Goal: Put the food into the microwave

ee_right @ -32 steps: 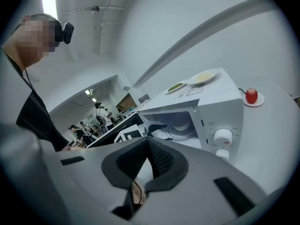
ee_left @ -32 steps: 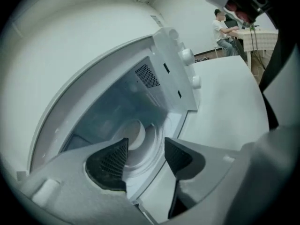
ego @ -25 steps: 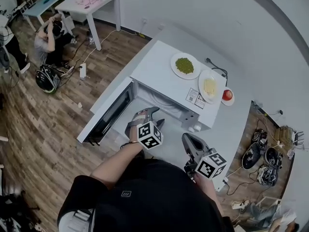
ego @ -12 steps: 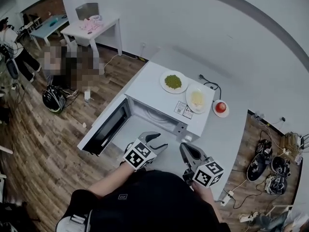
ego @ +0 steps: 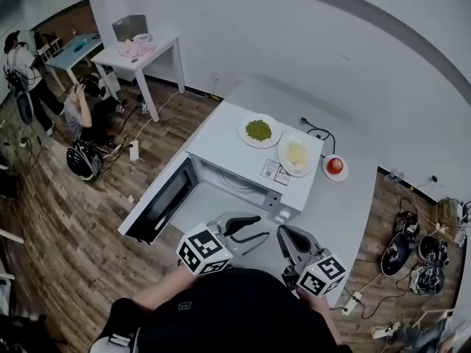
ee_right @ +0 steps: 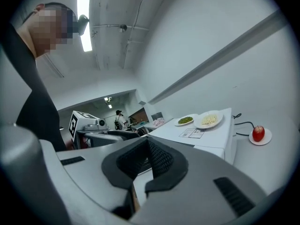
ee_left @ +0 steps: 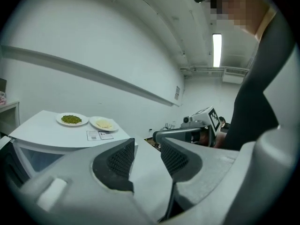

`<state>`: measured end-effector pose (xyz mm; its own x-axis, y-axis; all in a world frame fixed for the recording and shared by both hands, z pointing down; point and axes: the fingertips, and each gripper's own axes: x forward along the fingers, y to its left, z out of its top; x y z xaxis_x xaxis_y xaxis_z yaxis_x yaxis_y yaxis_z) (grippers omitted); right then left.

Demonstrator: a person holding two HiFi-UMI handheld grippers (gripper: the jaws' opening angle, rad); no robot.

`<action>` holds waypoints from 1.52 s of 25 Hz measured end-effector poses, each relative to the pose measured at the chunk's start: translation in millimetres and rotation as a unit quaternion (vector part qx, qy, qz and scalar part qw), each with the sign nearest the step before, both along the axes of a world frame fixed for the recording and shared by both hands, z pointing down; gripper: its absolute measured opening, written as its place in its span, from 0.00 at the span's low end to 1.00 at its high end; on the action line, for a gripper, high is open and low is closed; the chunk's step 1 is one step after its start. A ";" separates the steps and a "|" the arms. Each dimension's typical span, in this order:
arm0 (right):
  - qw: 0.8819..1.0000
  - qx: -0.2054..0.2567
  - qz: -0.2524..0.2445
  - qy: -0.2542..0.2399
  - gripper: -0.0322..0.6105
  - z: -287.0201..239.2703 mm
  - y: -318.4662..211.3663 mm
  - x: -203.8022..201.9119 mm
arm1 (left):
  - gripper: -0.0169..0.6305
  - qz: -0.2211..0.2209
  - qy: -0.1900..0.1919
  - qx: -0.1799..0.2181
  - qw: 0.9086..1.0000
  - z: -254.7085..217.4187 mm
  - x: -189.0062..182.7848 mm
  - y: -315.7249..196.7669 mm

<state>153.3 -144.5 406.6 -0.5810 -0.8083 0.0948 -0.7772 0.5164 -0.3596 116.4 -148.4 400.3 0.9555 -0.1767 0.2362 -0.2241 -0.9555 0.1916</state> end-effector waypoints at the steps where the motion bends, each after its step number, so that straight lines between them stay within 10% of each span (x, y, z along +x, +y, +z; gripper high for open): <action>1: 1.000 0.007 -0.002 0.001 0.07 -3.8 1.3 -0.2 | 0.28 0.002 0.009 0.004 1.000 -6.2 -0.6 0.6; 8: 0.999 0.049 0.002 0.014 0.07 -27.9 7.2 10.3 | 0.04 0.002 0.056 0.020 0.998 -32.6 -12.1 7.4; 38: 0.997 0.056 0.020 0.041 0.06 -28.8 1.2 20.6 | 0.04 0.000 0.038 0.017 0.999 -22.9 -2.1 -10.6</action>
